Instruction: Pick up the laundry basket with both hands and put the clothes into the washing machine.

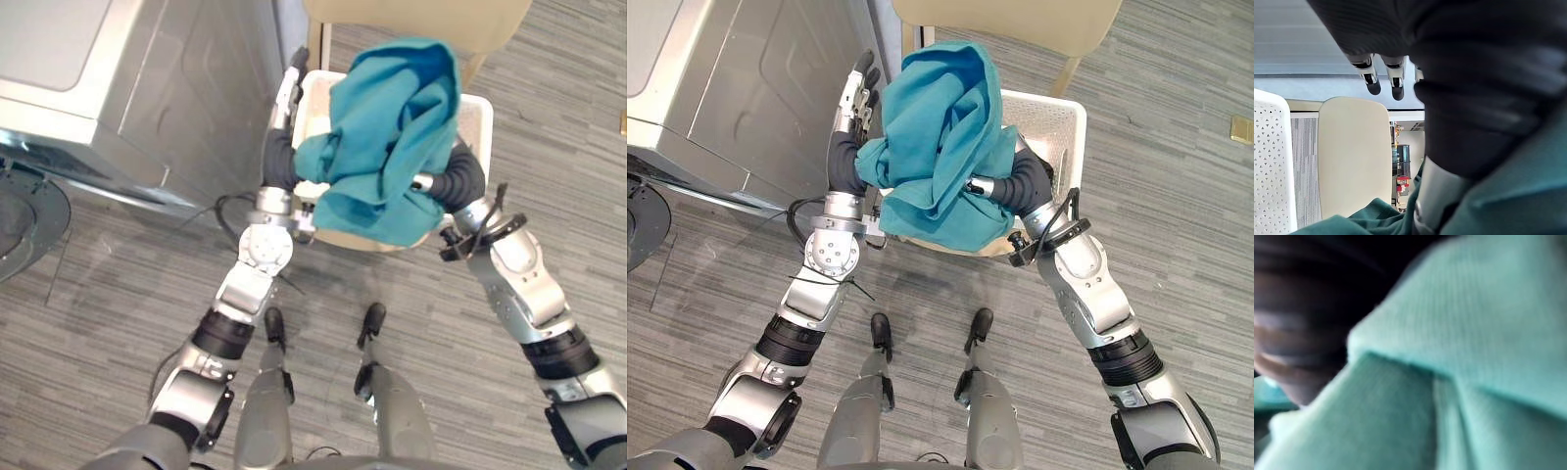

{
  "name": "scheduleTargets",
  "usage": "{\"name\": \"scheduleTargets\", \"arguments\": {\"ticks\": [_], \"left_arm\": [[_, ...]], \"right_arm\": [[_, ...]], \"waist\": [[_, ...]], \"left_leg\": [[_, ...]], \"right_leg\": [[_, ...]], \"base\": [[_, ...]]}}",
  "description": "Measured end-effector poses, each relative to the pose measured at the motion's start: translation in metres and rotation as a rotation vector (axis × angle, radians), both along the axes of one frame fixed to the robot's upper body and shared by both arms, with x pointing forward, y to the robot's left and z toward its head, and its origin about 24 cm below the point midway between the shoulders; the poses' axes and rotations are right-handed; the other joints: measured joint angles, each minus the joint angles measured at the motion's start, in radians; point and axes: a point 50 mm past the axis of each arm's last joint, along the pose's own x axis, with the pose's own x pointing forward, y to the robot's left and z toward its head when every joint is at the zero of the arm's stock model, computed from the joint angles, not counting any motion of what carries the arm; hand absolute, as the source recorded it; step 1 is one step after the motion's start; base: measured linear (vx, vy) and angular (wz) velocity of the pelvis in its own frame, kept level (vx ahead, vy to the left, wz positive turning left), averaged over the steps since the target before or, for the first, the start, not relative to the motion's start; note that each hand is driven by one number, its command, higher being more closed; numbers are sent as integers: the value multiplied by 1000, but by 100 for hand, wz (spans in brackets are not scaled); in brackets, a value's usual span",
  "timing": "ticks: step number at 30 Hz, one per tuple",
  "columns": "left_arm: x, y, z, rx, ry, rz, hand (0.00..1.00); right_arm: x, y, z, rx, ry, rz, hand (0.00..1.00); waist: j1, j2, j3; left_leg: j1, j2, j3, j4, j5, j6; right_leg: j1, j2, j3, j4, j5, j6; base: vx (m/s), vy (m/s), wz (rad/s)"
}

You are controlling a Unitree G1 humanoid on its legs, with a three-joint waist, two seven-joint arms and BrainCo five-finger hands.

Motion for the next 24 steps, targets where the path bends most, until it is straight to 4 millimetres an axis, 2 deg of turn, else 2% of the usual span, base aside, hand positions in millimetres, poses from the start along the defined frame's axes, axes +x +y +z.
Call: {"name": "scheduleTargets", "arguments": {"ticks": [5, 9, 12, 17, 19, 24], "left_arm": [[-2, -3, 2, -26, 29, -130, 0], [-3, -6, -2, 71, 64, -269, 0], [-4, -10, -7, 210, 89, -356, 0], [-7, -14, -6, 343, 73, -396, 0], [-8, -17, -7, 401, 68, -403, 0], [-6, -13, 0, 493, 11, -322, 0]], "right_arm": [[0, 1, 0, 10, 6, -1, 100], [0, 1, 1, 12, 6, 5, 100], [1, 4, 1, -6, 16, 28, 100], [1, 9, 9, -55, -14, 63, 100], [1, 17, 13, -90, -29, 92, 100], [1, 20, 19, -123, -57, 87, 100]], "waist": [[-1, -1, 0], [-1, -2, 1], [-3, -3, 2], [-11, -12, 13], [-17, -14, 19], [-24, -15, 39]], "left_leg": [[1, 0, 1, -4, 0, 0], [0, 0, 6, -10, 1, 0], [-1, 0, 13, -11, 1, 0], [-9, 0, 13, -11, 1, 0], [-10, 0, 13, -10, 1, 0], [-14, 0, 15, -5, 0, -1]], "right_leg": [[-2, 0, 0, 0, 0, 1], [-10, 1, 4, 0, 0, 1], [-17, 1, 10, 0, 0, 1], [-27, 1, 16, 0, 0, 1], [-30, 1, 19, 0, 0, 1], [-33, 1, 24, 0, 0, 1]], "base": [[9, 19, -1], [15, 16, -4], [4, 5, -6], [-1, 4, -3], [-9, 30, -2], [-4, 19, -1]]}}
